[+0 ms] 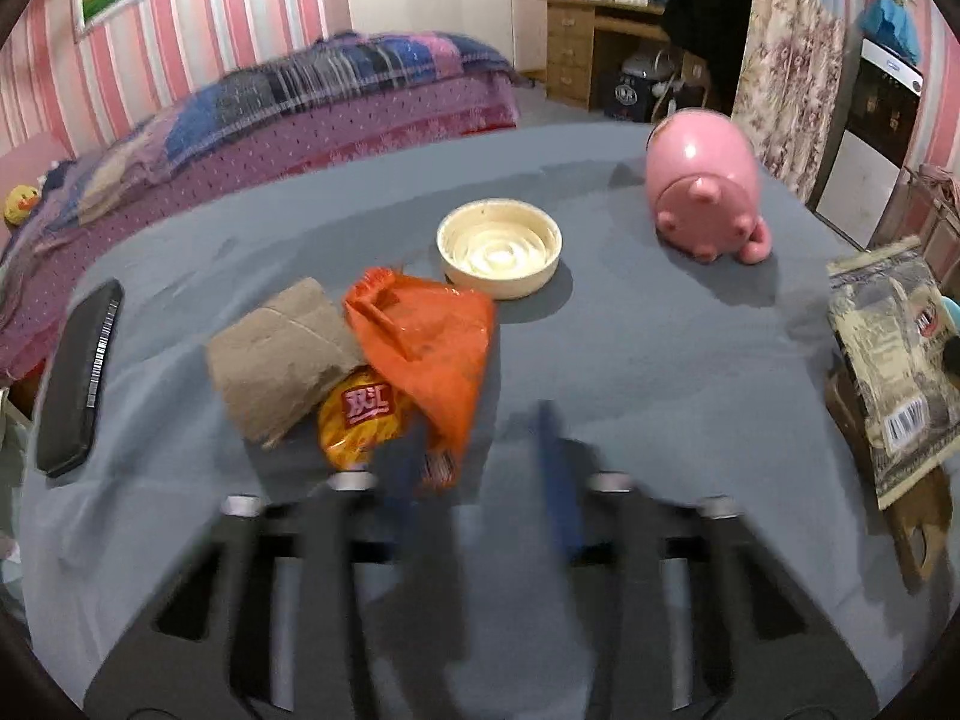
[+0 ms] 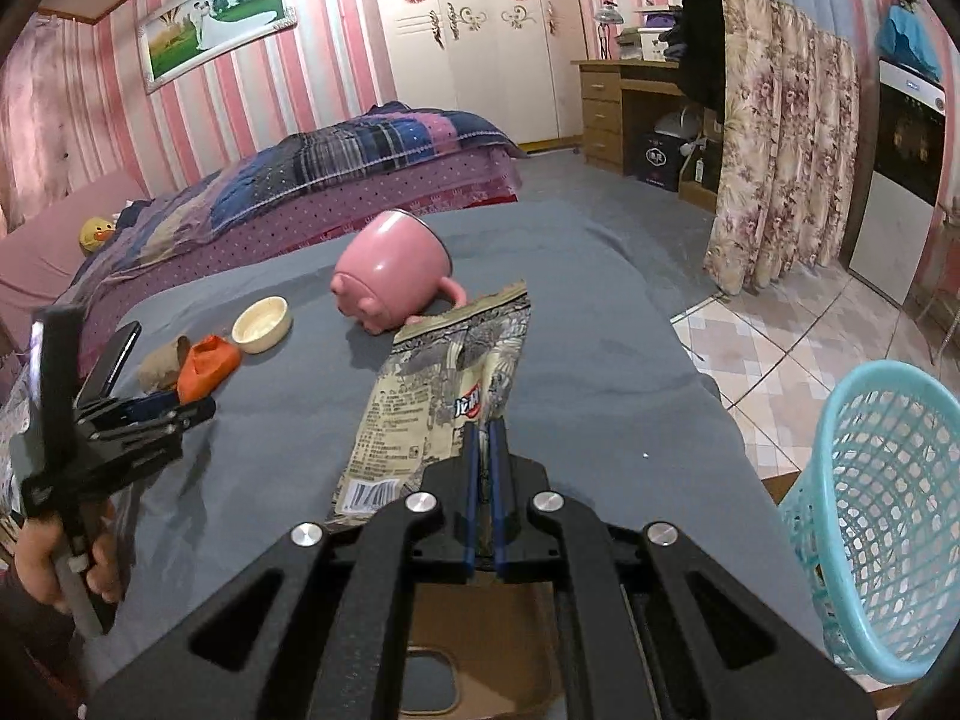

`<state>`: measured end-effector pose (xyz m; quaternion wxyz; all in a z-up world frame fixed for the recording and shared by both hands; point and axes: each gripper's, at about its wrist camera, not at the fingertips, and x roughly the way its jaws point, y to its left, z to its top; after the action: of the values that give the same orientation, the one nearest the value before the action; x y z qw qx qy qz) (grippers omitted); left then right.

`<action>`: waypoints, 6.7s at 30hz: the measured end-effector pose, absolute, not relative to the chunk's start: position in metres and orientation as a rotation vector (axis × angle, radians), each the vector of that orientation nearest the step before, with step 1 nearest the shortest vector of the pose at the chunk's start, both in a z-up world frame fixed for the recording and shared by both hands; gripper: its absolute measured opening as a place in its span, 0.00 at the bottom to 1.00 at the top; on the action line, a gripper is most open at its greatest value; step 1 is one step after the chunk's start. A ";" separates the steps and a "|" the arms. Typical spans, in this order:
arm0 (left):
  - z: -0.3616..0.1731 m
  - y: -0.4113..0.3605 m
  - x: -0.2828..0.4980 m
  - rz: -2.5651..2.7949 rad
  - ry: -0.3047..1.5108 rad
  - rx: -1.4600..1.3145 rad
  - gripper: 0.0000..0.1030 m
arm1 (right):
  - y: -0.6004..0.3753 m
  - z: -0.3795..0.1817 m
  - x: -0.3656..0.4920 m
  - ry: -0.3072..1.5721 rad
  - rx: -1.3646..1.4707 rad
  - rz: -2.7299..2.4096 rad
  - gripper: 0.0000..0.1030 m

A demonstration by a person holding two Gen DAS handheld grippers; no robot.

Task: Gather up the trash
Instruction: 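Grasp the orange snack bag with the left tool while the right tool lifts the printed wrapper, then carry the orange bag and printed wrapper over the light-blue basket with both tools, then open the left tool to drop the orange bag while the right tool releases the wrapper, then move both tools back over the table toward the cardboard tube and cream bowl, then grasp the brown cardboard tube with the left tool while the right tool grasps the cream bowl, then carry the cardboard tube and cream bowl over the light-blue basket with both tools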

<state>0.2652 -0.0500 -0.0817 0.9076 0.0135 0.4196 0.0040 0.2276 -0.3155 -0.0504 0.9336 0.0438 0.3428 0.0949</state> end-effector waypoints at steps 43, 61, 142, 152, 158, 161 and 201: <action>0.024 -0.329 0.217 -0.520 0.591 0.153 0.00 | -0.561 -0.029 0.153 0.583 0.212 -0.330 0.04; -0.024 -0.467 0.226 -0.700 0.636 0.280 0.00 | -0.633 -0.045 0.129 0.599 0.260 -0.486 0.04; -0.060 0.031 0.241 0.139 0.675 -0.008 0.95 | -0.280 -0.058 0.221 0.564 0.080 -0.095 0.95; -0.075 0.035 0.291 0.023 0.795 -0.003 0.83 | -0.233 -0.055 0.258 0.601 0.015 0.001 0.95; -0.079 0.043 0.287 -0.012 0.802 -0.043 0.65 | -0.201 -0.056 0.281 0.626 -0.017 0.058 0.95; -0.074 0.048 0.279 0.013 0.770 -0.049 0.64 | -0.185 -0.058 0.288 0.639 -0.022 0.098 0.95; -0.053 0.075 0.261 0.171 0.639 -0.062 0.64 | -0.198 -0.023 0.226 0.618 -0.196 0.167 0.57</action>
<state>0.2606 0.0747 -0.0528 0.9454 -0.0305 0.3135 0.0842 0.2264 -0.1980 -0.0227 0.9445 -0.0960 0.3032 0.0821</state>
